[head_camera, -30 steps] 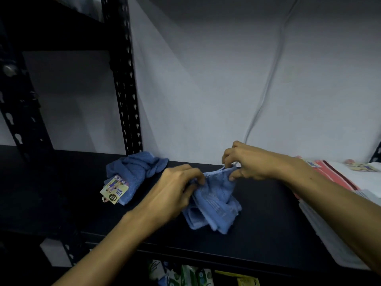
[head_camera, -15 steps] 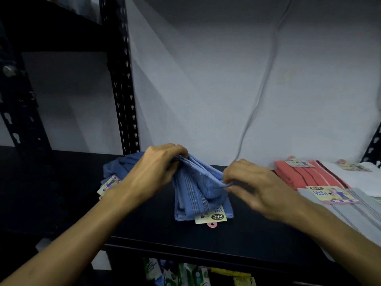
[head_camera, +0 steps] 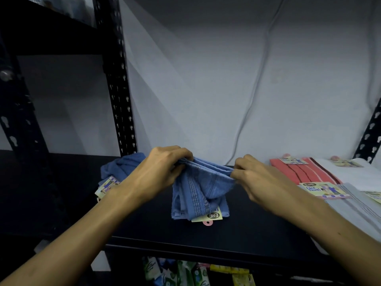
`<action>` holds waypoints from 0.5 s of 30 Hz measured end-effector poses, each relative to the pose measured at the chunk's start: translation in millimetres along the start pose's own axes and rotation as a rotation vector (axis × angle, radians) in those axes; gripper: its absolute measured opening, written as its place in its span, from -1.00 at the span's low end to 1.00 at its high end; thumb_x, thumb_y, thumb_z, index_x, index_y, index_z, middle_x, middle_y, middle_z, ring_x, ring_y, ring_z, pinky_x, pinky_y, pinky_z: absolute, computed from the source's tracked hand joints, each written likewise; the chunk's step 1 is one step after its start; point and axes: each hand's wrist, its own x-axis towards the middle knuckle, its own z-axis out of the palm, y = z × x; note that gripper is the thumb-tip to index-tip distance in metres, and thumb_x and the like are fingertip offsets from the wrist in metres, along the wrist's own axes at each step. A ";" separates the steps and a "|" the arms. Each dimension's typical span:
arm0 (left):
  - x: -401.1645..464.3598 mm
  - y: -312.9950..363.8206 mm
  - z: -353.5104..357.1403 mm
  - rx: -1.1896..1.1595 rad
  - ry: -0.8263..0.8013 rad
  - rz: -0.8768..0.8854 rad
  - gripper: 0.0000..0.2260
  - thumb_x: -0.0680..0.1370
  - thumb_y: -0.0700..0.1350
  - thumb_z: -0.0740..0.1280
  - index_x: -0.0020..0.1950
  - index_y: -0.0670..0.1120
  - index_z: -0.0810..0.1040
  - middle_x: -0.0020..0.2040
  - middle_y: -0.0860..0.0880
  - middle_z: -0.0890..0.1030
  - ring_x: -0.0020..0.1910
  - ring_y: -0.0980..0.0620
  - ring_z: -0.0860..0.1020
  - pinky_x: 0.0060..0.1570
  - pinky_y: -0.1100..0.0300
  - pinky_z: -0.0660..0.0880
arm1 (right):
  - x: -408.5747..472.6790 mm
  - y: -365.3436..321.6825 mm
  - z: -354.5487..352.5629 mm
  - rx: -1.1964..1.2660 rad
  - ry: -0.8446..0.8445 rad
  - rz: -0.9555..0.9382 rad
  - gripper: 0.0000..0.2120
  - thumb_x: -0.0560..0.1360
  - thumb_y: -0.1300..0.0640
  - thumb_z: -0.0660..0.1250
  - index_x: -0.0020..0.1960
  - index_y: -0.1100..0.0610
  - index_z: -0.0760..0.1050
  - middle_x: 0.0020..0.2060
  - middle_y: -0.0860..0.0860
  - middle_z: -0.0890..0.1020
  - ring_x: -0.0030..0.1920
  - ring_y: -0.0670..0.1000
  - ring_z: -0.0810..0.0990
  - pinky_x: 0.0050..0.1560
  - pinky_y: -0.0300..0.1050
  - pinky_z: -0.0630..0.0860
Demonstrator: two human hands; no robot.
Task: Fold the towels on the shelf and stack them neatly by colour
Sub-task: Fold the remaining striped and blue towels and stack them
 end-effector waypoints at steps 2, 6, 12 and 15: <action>0.2 1.5 1.0 0.002 -0.024 -0.017 -0.81 0.55 -0.28 0.42 0.10 -0.05 0.61 -0.04 0.03 0.65 -0.09 0.03 0.62 -0.06 0.00 0.59 | 3.7 4.1 -3.2 0.139 -0.074 -0.016 -0.82 0.48 0.33 0.35 -0.15 0.07 0.48 -0.14 -0.10 0.47 -0.06 -0.02 0.47 -0.19 -0.09 0.44; 3.9 5.2 1.7 0.024 -0.055 -0.064 -0.83 0.54 -0.29 0.38 0.04 -0.05 0.59 -0.20 0.13 0.57 -0.22 0.11 0.53 -0.16 0.15 0.51 | 5.4 13.0 -11.0 0.383 -0.126 0.045 -0.82 0.52 0.26 0.42 -0.18 0.09 0.46 -0.28 -0.17 0.48 -0.23 -0.18 0.45 -0.22 -0.36 0.31; 9.2 12.9 6.0 0.038 -0.097 -0.073 -0.84 0.52 -0.26 0.34 0.03 -0.04 0.58 -0.17 0.10 0.60 -0.23 0.13 0.51 -0.19 0.17 0.50 | 2.2 15.6 -14.5 0.439 -0.199 0.136 -0.85 0.52 0.35 0.36 -0.15 0.18 0.45 -0.33 -0.12 0.59 -0.31 -0.34 0.55 -0.33 -0.42 0.36; 9.7 13.0 8.1 0.044 -0.110 -0.067 -0.85 0.52 -0.27 0.35 0.02 -0.05 0.58 -0.16 0.08 0.62 -0.23 0.11 0.52 -0.18 0.19 0.49 | 0.4 16.2 -14.6 0.491 -0.197 0.156 -0.77 0.53 0.36 0.34 -0.20 0.13 0.38 -0.33 -0.12 0.63 -0.31 -0.31 0.59 -0.34 -0.43 0.38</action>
